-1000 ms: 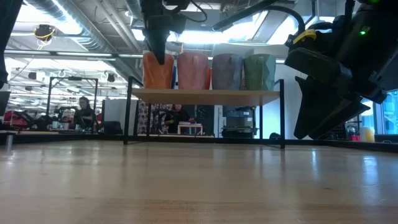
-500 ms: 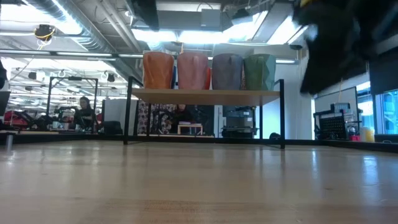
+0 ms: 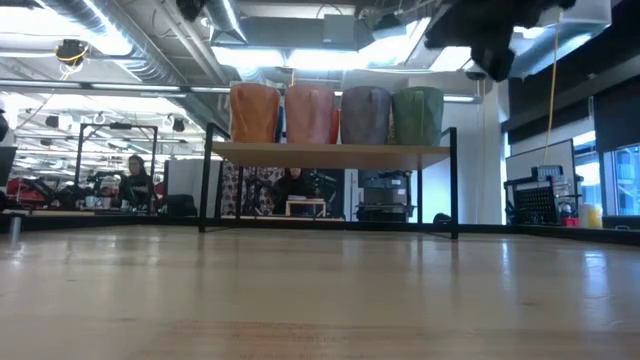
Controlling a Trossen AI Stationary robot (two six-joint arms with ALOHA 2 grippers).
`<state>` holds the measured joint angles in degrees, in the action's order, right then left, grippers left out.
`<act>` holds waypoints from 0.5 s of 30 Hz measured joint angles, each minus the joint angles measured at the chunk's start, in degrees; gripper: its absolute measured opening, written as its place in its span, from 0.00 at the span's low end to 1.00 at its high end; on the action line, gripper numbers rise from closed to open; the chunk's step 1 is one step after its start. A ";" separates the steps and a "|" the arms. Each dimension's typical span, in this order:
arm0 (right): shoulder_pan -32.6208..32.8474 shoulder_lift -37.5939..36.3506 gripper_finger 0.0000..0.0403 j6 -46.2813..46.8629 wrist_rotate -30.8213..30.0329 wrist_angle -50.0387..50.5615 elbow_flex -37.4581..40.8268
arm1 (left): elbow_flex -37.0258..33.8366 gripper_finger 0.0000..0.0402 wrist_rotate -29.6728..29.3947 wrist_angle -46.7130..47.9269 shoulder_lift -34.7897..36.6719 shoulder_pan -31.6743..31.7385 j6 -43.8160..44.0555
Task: Place coffee mugs
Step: Return to Home Position
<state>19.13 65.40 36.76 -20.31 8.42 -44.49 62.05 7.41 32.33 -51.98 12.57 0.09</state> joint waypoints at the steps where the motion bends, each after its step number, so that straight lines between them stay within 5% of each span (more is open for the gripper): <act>1: -1.32 -1.77 0.05 -1.02 3.29 -5.45 2.96 | -3.00 0.05 1.04 -3.00 1.87 -0.01 0.68; 7: -5.16 -13.16 0.07 -5.01 9.53 -28.00 16.94 | -16.69 0.01 2.32 -9.54 10.55 -0.03 1.36; 15: -5.32 -26.79 0.08 -5.15 4.48 -24.61 21.60 | -22.83 0.04 -6.03 -10.53 16.12 -0.02 1.06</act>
<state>13.81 38.60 31.61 -15.84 -16.20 -22.90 39.22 1.37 21.80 -35.86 12.55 1.15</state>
